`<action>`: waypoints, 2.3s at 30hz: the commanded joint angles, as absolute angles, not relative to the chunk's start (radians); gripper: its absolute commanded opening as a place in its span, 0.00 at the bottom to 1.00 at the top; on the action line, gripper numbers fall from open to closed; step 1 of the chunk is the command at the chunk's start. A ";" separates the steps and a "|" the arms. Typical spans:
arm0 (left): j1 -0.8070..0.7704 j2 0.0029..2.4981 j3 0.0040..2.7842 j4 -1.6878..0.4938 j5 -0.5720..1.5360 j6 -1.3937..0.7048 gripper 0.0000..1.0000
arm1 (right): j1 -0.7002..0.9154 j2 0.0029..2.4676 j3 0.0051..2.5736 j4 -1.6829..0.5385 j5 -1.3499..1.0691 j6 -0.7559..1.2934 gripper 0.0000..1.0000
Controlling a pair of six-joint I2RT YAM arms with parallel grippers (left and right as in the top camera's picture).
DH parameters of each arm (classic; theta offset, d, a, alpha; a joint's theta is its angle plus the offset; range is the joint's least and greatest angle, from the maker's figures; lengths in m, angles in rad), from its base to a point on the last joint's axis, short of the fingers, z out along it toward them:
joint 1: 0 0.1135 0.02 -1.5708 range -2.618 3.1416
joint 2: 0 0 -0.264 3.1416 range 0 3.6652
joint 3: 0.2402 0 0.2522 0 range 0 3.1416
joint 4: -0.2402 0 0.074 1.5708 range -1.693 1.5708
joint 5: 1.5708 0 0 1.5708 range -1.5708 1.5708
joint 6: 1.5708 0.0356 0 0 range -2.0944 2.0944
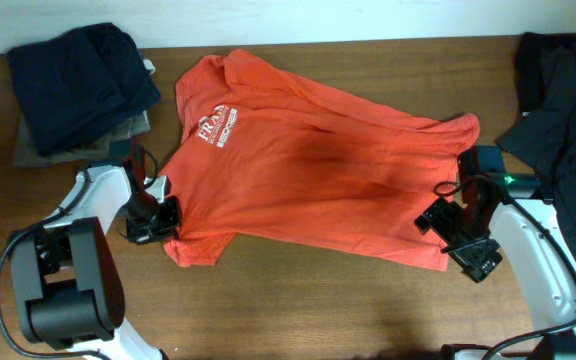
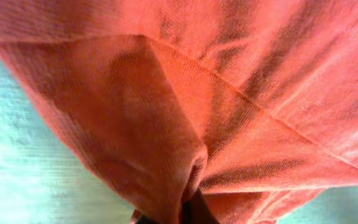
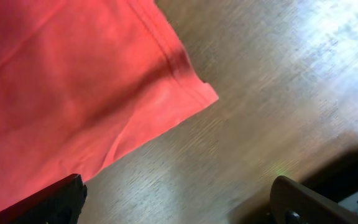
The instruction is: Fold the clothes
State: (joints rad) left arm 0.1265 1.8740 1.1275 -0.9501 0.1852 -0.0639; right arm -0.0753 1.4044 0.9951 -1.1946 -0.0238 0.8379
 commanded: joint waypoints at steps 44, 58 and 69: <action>0.128 1.883 1.114 -0.942 0.271 -0.090 0.01 | -0.080 1.674 0.770 -0.854 0.061 1.015 0.55; 0.128 1.883 1.114 -0.944 0.274 -0.090 0.01 | -0.081 1.608 0.771 -0.991 0.171 1.015 0.76; 0.128 1.883 1.114 -0.943 0.274 -0.090 0.01 | -0.081 1.395 0.770 -1.100 0.125 1.003 0.80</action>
